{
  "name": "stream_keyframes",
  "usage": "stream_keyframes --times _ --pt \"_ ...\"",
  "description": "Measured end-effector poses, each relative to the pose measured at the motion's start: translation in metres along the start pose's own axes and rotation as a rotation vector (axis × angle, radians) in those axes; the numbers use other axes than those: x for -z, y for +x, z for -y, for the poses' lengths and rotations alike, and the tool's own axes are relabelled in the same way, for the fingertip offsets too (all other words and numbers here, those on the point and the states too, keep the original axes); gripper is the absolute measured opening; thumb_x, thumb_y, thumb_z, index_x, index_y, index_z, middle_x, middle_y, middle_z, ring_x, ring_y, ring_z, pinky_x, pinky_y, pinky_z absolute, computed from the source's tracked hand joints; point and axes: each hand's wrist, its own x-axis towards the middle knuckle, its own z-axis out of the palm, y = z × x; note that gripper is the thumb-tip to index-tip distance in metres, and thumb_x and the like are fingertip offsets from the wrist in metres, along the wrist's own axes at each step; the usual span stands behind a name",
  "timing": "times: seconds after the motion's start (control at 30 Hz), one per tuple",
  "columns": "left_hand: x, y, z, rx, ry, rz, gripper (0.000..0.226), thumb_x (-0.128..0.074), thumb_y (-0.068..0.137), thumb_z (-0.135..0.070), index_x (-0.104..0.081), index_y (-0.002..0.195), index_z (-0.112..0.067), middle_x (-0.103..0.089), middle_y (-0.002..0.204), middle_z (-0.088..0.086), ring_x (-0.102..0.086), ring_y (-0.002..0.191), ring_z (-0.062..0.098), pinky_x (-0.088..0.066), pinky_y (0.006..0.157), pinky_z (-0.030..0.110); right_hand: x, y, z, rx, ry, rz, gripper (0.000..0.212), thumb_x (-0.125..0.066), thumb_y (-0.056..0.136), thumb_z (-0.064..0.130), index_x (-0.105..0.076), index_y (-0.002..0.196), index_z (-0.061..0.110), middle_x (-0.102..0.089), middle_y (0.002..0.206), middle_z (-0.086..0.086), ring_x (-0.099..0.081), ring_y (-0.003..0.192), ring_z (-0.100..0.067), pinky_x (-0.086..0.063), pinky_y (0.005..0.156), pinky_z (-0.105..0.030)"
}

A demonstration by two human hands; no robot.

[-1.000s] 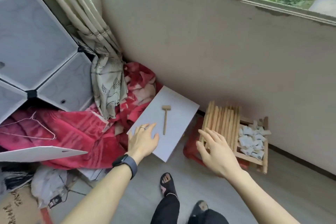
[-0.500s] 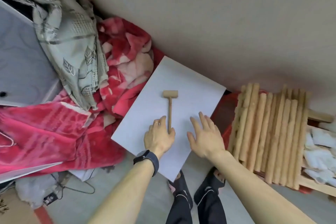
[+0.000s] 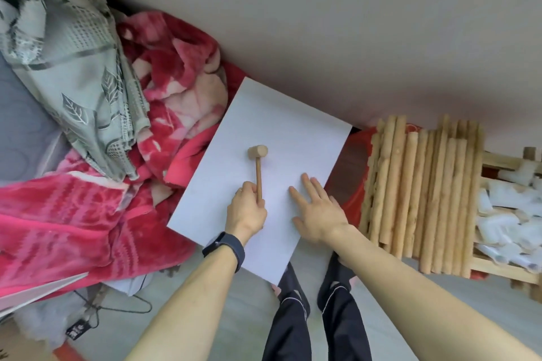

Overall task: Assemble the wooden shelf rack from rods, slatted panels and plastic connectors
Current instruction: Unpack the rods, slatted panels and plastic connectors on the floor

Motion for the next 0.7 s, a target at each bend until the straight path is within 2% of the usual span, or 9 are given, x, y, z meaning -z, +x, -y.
stream_keyframes --times 0.07,0.13,0.23,0.3,0.37,0.43,0.5,0.6,0.7 --pt "0.004 -0.008 -0.001 0.0 -0.026 0.03 0.014 -0.057 0.097 -0.02 -0.049 0.107 -0.026 -0.059 0.102 -0.007 -0.06 0.093 0.02 -0.042 0.068 0.025 0.02 -0.011 0.009 -0.047 0.16 0.044 0.061 -0.04 0.103 0.045 -0.029 0.158 0.022 -0.004 0.17 -0.008 -0.013 0.155 -0.028 -0.025 0.121 -0.047" --pt "0.007 -0.02 -0.007 -0.03 -0.04 0.046 0.015 -0.059 0.097 -0.026 -0.051 0.108 -0.031 -0.06 0.101 -0.011 -0.059 0.09 0.017 -0.043 0.07 0.026 0.034 -0.033 0.014 -0.08 0.426 0.007 0.054 -0.043 0.103 0.046 -0.044 0.15 0.02 -0.037 0.16 -0.007 -0.04 0.143 -0.026 -0.037 0.114 -0.041" --pt "0.01 -0.051 -0.028 -0.114 -0.049 0.051 0.015 -0.061 0.097 -0.031 -0.052 0.108 -0.035 -0.061 0.099 -0.016 -0.061 0.079 0.008 -0.042 0.057 0.016 0.04 -0.091 0.009 -0.074 0.729 -0.167 0.041 -0.049 0.102 0.044 -0.057 0.137 0.024 -0.061 0.139 0.006 -0.057 0.123 -0.011 -0.044 0.103 -0.029" --pt "0.012 -0.077 -0.049 -0.187 -0.028 0.062 0.015 -0.061 0.097 -0.033 -0.052 0.107 -0.036 -0.061 0.096 -0.02 -0.058 0.07 -0.001 -0.039 0.053 0.009 0.041 -0.136 -0.003 -0.105 0.844 -0.267 0.031 -0.051 0.102 0.044 -0.064 0.127 0.032 -0.065 0.125 0.021 -0.058 0.112 0.007 -0.044 0.095 -0.019" --pt "0.009 -0.101 -0.073 -0.26 -0.012 0.088 0.015 -0.061 0.096 -0.034 -0.054 0.109 -0.036 -0.062 0.096 -0.02 -0.062 0.077 0.006 -0.044 0.067 0.017 0.039 -0.179 -0.019 -0.169 0.958 -0.322 0.022 -0.053 0.101 0.044 -0.066 0.117 0.039 -0.066 0.113 0.029 -0.057 0.101 0.018 -0.044 0.086 -0.015" --pt "0.001 -0.122 -0.099 -0.302 -0.007 0.122 0.017 -0.062 0.095 -0.034 -0.055 0.11 -0.035 -0.061 0.095 -0.021 -0.064 0.086 0.014 -0.047 0.076 0.029 0.036 -0.217 -0.038 -0.244 1.04 -0.364 0.015 -0.055 0.1 0.041 -0.066 0.111 0.043 -0.068 0.107 0.027 -0.06 0.095 0.015 -0.048 0.083 -0.018" --pt "-0.012 -0.137 -0.125 -0.343 -0.003 0.125 0.017 -0.064 0.094 -0.033 -0.056 0.11 -0.034 -0.059 0.091 -0.021 -0.062 0.088 0.013 -0.044 0.076 0.028 0.031 -0.243 -0.061 -0.299 1.046 -0.418 0.014 -0.057 0.101 0.036 -0.066 0.11 0.041 -0.068 0.107 0.026 -0.06 0.097 0.015 -0.046 0.086 -0.015" --pt "-0.04 -0.146 -0.158 -0.388 0.019 0.108 0.022 -0.063 0.095 -0.034 -0.058 0.116 -0.03 -0.061 0.095 -0.017 -0.059 0.088 0.011 -0.041 0.076 0.026 0.024 -0.267 -0.105 -0.367 1.01 -0.482 0.014 -0.057 0.101 0.035 -0.066 0.112 0.038 -0.065 0.107 0.026 -0.053 0.099 0.021 -0.038 0.083 -0.005" --pt "-0.076 -0.146 -0.184 -0.369 0.04 0.099 0.025 -0.063 0.095 -0.034 -0.057 0.119 -0.028 -0.062 0.101 -0.013 -0.062 0.092 0.014 -0.05 0.082 0.031 0.016 -0.276 -0.159 -0.44 0.99 -0.58 0.017 -0.057 0.101 0.033 -0.066 0.116 0.035 -0.065 0.109 0.023 -0.057 0.101 0.01 -0.037 0.085 -0.008"
